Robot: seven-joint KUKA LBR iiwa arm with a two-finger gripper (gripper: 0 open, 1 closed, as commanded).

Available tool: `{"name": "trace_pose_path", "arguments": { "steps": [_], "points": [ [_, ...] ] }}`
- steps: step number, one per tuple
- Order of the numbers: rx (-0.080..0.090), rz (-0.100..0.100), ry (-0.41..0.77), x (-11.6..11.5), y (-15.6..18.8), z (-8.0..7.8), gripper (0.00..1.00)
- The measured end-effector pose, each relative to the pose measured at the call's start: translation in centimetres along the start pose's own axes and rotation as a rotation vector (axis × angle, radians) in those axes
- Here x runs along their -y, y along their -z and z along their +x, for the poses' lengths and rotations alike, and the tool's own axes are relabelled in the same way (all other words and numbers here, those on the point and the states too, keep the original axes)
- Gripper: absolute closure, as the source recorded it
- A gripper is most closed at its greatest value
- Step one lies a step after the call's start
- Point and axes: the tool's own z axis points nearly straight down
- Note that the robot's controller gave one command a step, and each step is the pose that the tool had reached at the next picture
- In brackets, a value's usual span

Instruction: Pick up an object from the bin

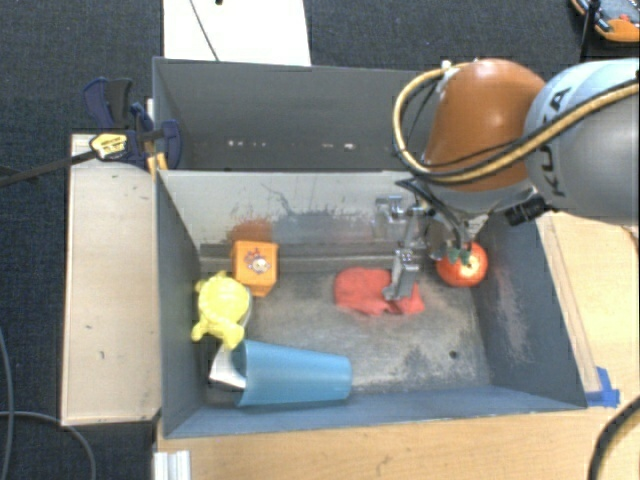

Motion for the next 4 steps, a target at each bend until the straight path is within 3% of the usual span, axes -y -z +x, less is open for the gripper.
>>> {"name": "trace_pose_path", "arguments": {
  "steps": [1,2,3,4],
  "points": [
    [0.008,0.000,-0.001,0.0,0.5,-0.1,0.00],
    [0.013,-0.001,-0.030,1.6,-4.9,3.0,0.00],
    [0.008,0.000,-0.009,2.5,-9.7,4.6,0.00],
    [0.007,0.000,-0.168,1.2,-11.6,0.1,1.00]
  ]
}}
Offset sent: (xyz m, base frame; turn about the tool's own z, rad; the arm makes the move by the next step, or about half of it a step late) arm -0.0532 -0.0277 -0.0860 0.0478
